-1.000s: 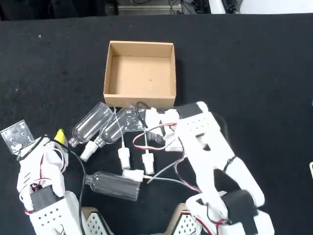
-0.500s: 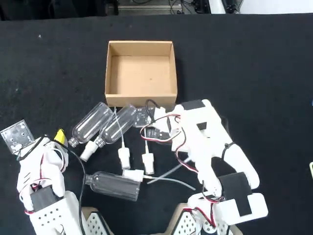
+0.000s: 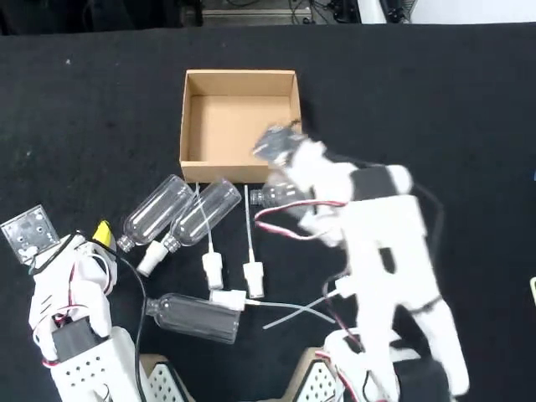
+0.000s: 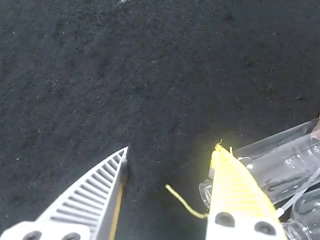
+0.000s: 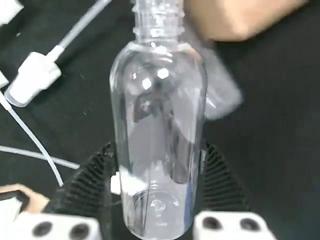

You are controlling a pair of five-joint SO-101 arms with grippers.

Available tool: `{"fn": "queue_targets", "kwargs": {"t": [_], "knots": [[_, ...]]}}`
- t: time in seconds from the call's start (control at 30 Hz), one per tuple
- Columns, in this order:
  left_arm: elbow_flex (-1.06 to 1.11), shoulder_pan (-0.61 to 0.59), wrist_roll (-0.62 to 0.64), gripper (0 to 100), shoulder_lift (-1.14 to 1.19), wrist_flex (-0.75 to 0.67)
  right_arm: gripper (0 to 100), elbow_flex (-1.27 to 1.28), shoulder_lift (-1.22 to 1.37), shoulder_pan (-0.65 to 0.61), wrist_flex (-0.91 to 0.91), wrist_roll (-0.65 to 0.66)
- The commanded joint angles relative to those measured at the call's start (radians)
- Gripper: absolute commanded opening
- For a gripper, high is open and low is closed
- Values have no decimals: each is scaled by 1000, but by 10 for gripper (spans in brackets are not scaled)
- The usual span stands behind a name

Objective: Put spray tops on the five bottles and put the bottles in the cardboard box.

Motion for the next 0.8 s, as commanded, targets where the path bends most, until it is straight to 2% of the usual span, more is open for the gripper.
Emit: {"fn": "queue_targets", "kwargs": {"t": [0.0, 0.2, 0.37, 0.5, 0.7, 0.77], "knots": [[-10, -12, 0, 234, -8, -18, 110, -105, -27, 250, 54, -17], [-10, -12, 0, 234, -8, -20, 110, -81, 219, 686, -92, -17], [-10, -12, 0, 234, -8, -20, 113, -79, 423, 893, -190, -17], [-10, -12, 0, 234, -8, -20, 122, -81, 536, 956, -216, -17], [-10, -10, 0, 234, -8, -20, 359, -133, 584, 939, -186, -8], [-10, -10, 0, 234, -8, -20, 377, -189, 581, 921, -129, -8]]}}
